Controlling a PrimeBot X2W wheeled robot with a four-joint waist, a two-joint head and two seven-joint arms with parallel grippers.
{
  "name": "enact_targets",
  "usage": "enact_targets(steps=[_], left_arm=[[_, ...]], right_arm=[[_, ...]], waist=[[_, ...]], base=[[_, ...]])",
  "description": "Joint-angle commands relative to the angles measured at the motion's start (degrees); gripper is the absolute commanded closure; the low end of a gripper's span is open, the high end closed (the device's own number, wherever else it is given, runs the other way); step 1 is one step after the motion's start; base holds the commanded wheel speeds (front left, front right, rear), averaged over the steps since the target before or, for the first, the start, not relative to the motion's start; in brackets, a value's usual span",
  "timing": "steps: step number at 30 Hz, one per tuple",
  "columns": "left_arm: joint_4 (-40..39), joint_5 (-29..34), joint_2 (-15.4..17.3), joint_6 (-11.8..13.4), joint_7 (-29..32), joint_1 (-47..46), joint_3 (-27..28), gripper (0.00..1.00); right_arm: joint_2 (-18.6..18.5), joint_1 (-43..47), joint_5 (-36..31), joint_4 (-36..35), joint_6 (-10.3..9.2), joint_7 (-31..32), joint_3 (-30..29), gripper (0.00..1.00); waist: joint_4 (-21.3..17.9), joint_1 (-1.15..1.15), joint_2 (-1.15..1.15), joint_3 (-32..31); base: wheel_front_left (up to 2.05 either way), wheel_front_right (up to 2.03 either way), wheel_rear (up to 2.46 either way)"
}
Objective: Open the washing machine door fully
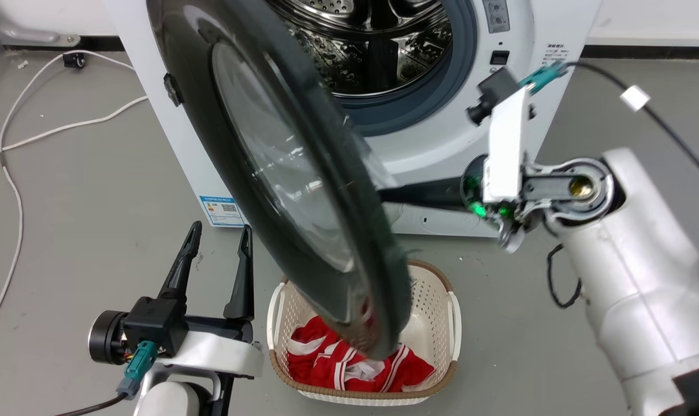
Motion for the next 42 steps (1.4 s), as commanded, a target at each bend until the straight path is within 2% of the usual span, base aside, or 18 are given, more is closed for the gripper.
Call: enact_targets(steps=[1, 11, 17, 21, 25, 28, 33, 38, 39, 40, 41, 42], left_arm=[[-0.04, -0.11, -0.04, 0.32, -0.15, 0.53, -0.13, 0.00], [-0.28, -0.30, -0.04, 0.57, -0.15, 0.91, -0.28, 0.00], [-0.14, -0.22, -0.04, 0.45, -0.15, 1.03, -0.09, 0.00], [0.00, -0.30, -0.03, 0.52, -0.15, 1.36, 0.17, 0.00], [0.11, -0.37, -0.03, 0.71, -0.15, 1.76, 0.50, 0.00], [0.26, -0.52, -0.04, 0.82, -0.15, 2.47, 0.68, 0.00], [0.27, -0.58, -0.04, 0.89, -0.15, 3.78, 0.89, 0.00], [0.15, -0.45, -0.04, 0.83, -0.15, 4.55, 1.33, 0.00], [0.16, -0.40, -0.03, 0.78, -0.15, 4.67, 1.48, 0.00], [0.19, -0.37, -0.04, 0.72, -0.15, 4.74, 1.55, 0.00], [0.20, -0.35, -0.04, 0.67, -0.15, 4.77, 1.62, 0.00], [0.20, -0.36, -0.04, 0.66, -0.15, 4.73, 1.70, 0.00]], right_arm=[[1.09, 1.89, 0.73, -1.69, 0.00, 0.48, 0.64, 1.00], [2.78, 6.82, 1.59, -8.67, 0.00, 0.62, 3.77, 1.00], [3.00, 9.11, 1.97, -10.75, 0.00, -2.34, 3.21, 1.00], [2.91, 11.92, 1.05, -11.25, 0.00, -11.01, -0.41, 1.00], [2.98, 14.80, -0.30, -9.63, 0.00, -23.89, -5.71, 1.00], [3.03, 17.72, 1.08, -8.23, 0.00, -31.97, -9.36, 1.00], [3.04, 24.70, 3.60, -7.74, 0.00, -39.89, -14.52, 1.00], [3.01, 32.38, 4.94, -10.95, 0.00, -44.95, -18.67, 1.00], [3.01, 33.70, 4.94, -11.77, 0.00, -46.06, -19.37, 0.96], [3.01, 35.04, 5.65, -12.82, 0.00, -47.55, -20.14, 0.62], [2.99, 36.36, 5.67, -13.85, 0.00, -48.92, -20.57, 0.47], [3.02, 37.62, 4.92, -14.99, 0.00, -50.33, -20.62, 0.00]], waist=[[0.10, 0.01, 0.00, -0.08], [0.46, 0.01, 0.00, -0.19], [0.26, 0.01, 0.00, 0.03], [-0.09, 0.01, 0.00, -0.29], [-0.59, 0.01, 0.00, -0.90], [-0.90, 0.01, 0.00, -1.65], [-1.27, 0.01, 0.00, -2.91], [-1.77, 0.01, 0.00, -3.27], [-1.89, 0.01, 0.00, -3.30], [-1.99, 0.01, 0.00, -3.29], [-2.05, 0.01, 0.00, -3.27], [-2.11, 0.01, 0.00, -3.26]], base=[[0.00, 0.00, 0.00], [0.00, 0.00, 0.00], [0.00, 0.00, 0.00], [0.00, 0.00, 0.00], [0.00, 0.00, 0.00], [0.00, 0.00, 0.00], [0.00, 0.00, 0.00], [0.00, 0.00, 0.00], [0.00, 0.00, 0.00], [0.00, 0.00, 0.00], [0.00, 0.00, 0.00], [0.00, 0.00, 0.00]])
